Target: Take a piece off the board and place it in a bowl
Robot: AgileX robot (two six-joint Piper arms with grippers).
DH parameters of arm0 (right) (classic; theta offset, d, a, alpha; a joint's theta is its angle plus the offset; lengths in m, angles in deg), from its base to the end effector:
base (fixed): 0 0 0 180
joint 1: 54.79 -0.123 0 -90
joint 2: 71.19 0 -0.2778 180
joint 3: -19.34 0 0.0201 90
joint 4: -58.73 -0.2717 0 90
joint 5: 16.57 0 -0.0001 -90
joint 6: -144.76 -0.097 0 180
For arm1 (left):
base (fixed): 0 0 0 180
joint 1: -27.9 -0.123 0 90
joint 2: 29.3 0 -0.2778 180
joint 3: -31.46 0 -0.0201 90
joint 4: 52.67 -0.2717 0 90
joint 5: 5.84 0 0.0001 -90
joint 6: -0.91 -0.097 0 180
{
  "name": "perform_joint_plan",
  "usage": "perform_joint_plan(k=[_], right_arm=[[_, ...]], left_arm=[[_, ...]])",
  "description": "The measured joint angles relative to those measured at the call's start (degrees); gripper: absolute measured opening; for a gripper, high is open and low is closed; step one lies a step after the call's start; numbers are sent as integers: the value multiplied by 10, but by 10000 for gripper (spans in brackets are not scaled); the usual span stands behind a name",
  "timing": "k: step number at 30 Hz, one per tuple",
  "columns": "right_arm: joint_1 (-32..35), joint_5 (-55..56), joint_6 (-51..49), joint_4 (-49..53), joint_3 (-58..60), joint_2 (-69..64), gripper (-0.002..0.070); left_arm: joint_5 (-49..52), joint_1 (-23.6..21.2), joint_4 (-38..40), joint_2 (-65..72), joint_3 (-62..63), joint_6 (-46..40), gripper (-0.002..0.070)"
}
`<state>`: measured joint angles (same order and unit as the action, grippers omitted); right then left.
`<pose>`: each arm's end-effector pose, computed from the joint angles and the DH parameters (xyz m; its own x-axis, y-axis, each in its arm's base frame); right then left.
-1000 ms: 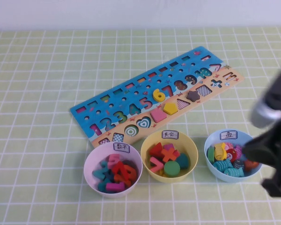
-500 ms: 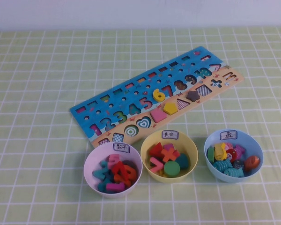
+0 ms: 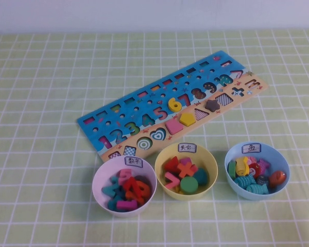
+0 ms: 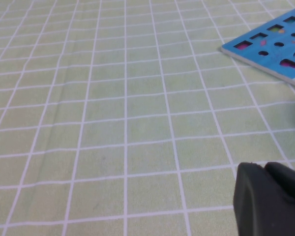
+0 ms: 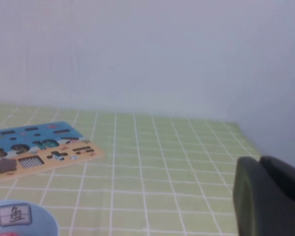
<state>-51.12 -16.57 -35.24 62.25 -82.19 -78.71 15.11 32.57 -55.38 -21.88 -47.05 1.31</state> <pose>0.0908 -0.0058 0.2051 0.0657 -0.0657 -0.9957 0.0682 0.9958 -0.0612 0.0867 -0.0054 0.1700 -0.2864 0.0607 -0.9562 0.0760 0.9963 0.0405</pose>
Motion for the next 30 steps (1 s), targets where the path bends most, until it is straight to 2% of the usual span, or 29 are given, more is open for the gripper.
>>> perform_joint_plan(k=[5,16,30], right_arm=[[3,-32,0,-2,0,0,-18],[3,-180,0,-44,0,0,-18],[-49,-207,0,-63,0,0,-18]], left_arm=[[0,0,0,0,0,0,-5],[0,0,0,0,0,0,-5],[0,0,0,0,0,0,-5]])
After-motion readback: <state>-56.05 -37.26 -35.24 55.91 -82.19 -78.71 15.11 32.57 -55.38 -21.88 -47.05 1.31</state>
